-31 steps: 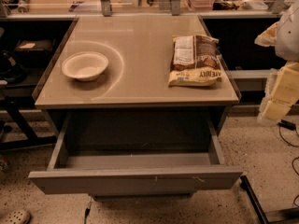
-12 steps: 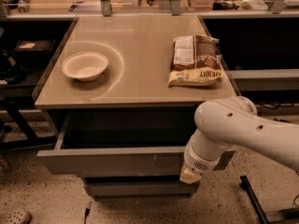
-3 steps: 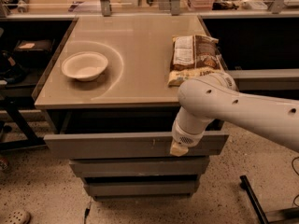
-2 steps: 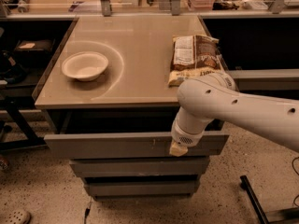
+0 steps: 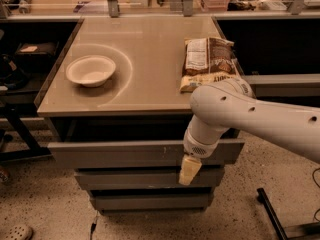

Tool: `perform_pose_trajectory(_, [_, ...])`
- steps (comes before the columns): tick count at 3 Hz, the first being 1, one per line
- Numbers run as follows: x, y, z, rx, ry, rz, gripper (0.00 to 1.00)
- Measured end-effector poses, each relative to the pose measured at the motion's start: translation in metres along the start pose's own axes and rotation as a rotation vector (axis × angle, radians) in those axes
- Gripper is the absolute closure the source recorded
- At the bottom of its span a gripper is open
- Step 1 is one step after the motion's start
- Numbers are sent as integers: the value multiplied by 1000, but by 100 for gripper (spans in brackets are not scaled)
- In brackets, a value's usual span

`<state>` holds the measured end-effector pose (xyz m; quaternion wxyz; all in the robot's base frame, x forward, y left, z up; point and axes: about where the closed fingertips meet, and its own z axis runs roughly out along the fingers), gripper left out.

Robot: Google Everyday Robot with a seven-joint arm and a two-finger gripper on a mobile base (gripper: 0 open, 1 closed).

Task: Close top drawer

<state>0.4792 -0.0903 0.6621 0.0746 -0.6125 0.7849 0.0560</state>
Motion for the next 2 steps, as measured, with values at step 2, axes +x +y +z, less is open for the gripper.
perform_pose_trajectory(2, [0, 0, 0, 0, 0, 0, 0])
